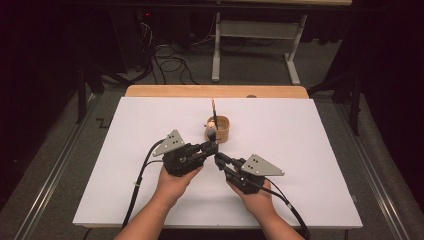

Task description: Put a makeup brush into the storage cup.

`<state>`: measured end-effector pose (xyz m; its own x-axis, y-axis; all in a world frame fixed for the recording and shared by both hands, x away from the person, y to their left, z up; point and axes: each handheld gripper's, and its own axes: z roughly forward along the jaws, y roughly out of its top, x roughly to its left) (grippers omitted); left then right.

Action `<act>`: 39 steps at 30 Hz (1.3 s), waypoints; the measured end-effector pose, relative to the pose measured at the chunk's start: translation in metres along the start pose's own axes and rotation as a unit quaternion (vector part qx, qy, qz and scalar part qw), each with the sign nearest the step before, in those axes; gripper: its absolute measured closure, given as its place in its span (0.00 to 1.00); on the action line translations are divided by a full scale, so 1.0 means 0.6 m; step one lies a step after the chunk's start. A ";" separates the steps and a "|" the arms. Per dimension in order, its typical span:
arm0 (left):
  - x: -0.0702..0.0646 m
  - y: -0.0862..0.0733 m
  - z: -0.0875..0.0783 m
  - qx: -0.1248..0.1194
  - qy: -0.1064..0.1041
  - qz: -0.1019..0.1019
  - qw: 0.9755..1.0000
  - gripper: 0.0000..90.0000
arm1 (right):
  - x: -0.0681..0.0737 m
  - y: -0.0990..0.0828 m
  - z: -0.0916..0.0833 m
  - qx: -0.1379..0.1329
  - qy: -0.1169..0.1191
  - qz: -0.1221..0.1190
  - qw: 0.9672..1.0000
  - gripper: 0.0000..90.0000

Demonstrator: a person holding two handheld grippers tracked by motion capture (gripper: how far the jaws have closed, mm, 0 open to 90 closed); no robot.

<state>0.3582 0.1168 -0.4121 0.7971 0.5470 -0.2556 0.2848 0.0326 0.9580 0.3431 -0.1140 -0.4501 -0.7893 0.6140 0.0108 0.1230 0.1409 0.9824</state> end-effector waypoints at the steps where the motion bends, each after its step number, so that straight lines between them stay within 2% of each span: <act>1: 0.000 0.000 0.000 0.000 0.000 0.000 1.000 0.85 | 0.000 0.000 0.000 0.000 0.000 0.001 1.000 0.88; 8: -0.001 0.000 -0.001 0.000 0.002 0.002 1.000 0.85 | -0.001 0.000 0.000 -0.001 0.001 0.006 1.000 0.87; 13: 0.002 0.003 -0.005 -0.004 0.008 0.002 1.000 0.85 | -0.003 0.000 0.001 0.002 0.001 0.014 1.000 0.82; 22: 0.003 0.004 -0.008 -0.005 0.013 0.005 1.000 0.85 | -0.003 0.000 0.001 0.005 0.006 0.022 1.000 0.69; 25: 0.003 0.005 -0.009 -0.006 0.015 0.005 1.000 0.85 | -0.005 0.002 0.000 0.004 0.003 0.018 1.000 0.65; 32: 0.005 0.005 -0.010 -0.005 0.023 0.008 1.000 0.85 | -0.005 0.003 0.001 0.015 0.007 0.027 0.999 0.54; 35: 0.005 0.005 -0.011 -0.003 0.026 0.010 1.000 0.85 | -0.005 0.003 0.002 0.014 0.012 0.024 1.000 0.51; 39: 0.005 0.005 -0.012 -0.004 0.028 0.010 1.000 0.85 | -0.006 0.004 0.001 0.014 0.016 0.021 1.000 0.43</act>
<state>0.3577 0.1244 -0.4089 0.7711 0.5943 -0.2285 0.2647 0.0272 0.9640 0.3467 -0.1152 -0.4481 -0.8017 0.5948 0.0591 0.1738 0.1373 0.9752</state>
